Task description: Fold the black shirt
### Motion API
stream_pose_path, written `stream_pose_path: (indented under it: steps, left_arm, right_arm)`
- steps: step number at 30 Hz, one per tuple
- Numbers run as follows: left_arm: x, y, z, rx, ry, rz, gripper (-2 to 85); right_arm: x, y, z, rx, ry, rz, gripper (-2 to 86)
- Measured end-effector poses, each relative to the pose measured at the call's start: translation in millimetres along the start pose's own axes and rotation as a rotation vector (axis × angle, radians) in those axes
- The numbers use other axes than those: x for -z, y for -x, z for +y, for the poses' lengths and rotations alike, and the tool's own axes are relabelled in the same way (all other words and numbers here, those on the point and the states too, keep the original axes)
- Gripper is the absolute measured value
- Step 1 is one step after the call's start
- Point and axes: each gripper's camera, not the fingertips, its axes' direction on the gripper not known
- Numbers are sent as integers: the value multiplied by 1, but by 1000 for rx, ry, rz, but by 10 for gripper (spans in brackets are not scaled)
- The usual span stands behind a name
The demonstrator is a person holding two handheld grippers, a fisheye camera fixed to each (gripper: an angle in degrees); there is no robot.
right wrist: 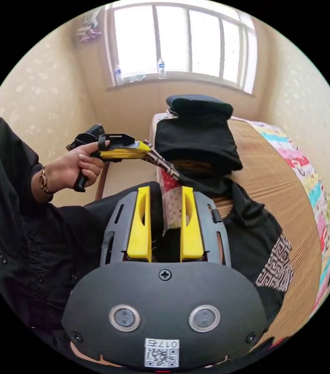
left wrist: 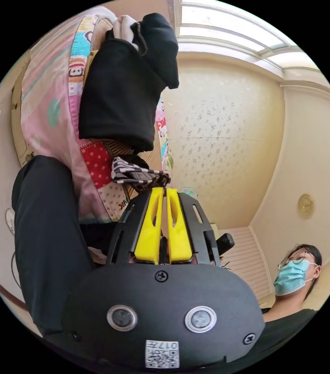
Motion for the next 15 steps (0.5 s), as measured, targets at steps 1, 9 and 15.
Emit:
stream_pose_path:
  steps: [1,9,15]
  left_arm:
    - [0,0,7,-6,0,2,-6]
    - [21,3,42,-75,-96,-3,-6]
    - [32,-14,62,-231,-175,-49,7]
  right_arm:
    - [-15,12,-24,71,5,-10,126]
    - [-78,37,-123,240,96,-147,93]
    - [-71,27,-182,306,106,-106,37]
